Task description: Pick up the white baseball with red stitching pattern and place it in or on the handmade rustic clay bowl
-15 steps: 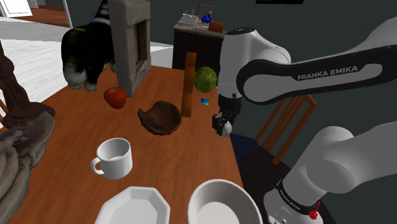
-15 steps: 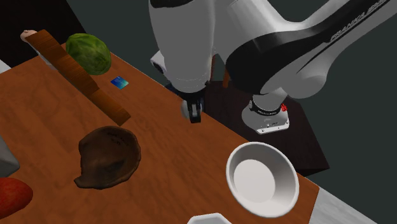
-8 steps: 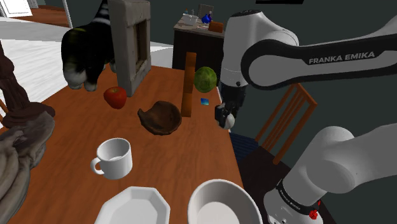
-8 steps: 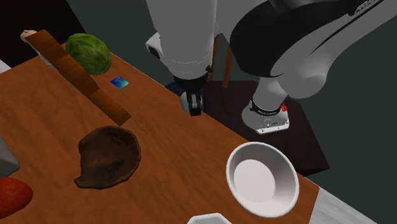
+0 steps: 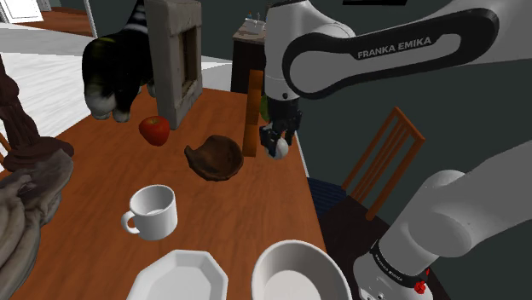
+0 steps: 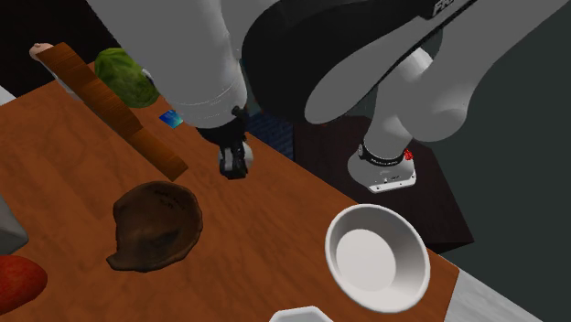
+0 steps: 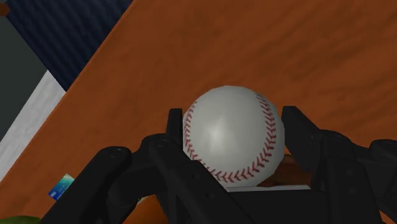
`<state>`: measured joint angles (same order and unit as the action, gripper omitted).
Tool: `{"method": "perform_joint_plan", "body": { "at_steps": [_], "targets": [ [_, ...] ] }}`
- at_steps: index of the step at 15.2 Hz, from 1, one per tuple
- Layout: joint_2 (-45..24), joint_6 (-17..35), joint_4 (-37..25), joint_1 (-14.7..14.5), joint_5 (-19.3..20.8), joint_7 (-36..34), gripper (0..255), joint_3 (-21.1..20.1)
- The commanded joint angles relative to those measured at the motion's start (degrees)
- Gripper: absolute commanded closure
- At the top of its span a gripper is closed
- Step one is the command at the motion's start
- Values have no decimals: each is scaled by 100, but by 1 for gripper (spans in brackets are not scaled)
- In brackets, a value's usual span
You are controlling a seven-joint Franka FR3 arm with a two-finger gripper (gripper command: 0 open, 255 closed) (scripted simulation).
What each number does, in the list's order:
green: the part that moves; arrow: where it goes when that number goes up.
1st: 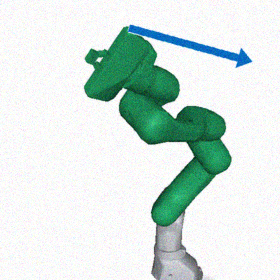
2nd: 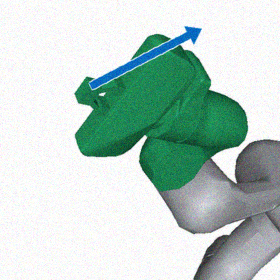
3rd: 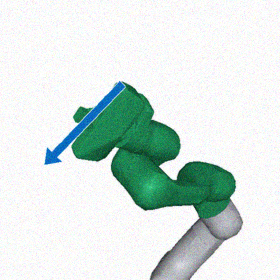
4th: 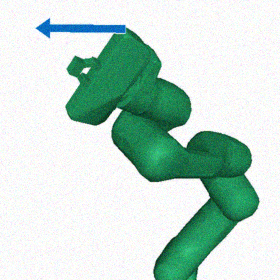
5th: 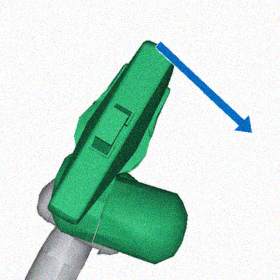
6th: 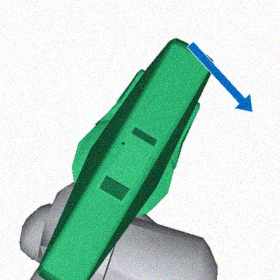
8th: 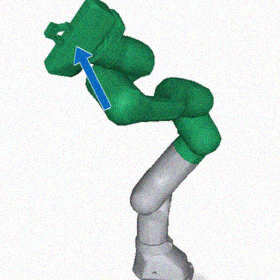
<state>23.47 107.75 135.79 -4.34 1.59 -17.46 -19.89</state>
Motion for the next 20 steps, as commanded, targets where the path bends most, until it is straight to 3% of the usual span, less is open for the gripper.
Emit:
{"method": "perform_joint_plan", "body": {
  "at_steps": [1, 9, 16, 17, 18, 20],
  "targets": [
    [-491, 60, -407, 79, 125, -118, 255, -89],
    [-2455, -201, -2443, 179, 807, -620, 255, -344],
    [-4261, -896, -4738, -142, 1468, -915, 255, -356],
    [-3973, -770, -4353, -78, 1366, -885, 255, -367],
    [-3973, -770, -4353, -77, 1366, -885, 0, -367],
    [-3742, 69, -3628, 154, 1023, -807, 0, -366]
  ]
}}
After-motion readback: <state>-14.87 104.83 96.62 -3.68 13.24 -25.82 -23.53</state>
